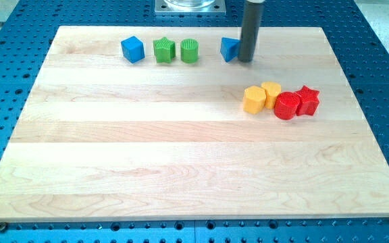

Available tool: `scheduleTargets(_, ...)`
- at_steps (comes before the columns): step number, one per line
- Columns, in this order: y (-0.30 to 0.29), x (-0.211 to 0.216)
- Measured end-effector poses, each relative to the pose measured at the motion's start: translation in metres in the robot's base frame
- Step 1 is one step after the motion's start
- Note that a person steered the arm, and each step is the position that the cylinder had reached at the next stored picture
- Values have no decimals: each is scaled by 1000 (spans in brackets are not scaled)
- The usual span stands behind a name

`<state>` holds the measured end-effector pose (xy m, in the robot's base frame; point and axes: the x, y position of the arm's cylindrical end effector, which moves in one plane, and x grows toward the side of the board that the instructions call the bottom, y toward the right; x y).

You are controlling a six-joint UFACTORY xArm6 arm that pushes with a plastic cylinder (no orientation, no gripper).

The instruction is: Separate the yellow blocks from the red blocks

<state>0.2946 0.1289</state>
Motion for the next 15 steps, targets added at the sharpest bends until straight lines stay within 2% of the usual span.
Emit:
scheduleTargets(1,38,-6)
scheduleTargets(4,66,18)
scheduleTargets(5,84,59)
scheduleTargets(6,78,94)
scheduleTargets(8,27,111)
scheduleTargets(9,5,106)
scheduleTargets(10,-15,138)
scheduleTargets(11,-43,152)
scheduleTargets(12,-78,147)
scheduleTargets(13,-94,168)
scheduleTargets(14,-58,147)
scheduleTargets(15,-4,145)
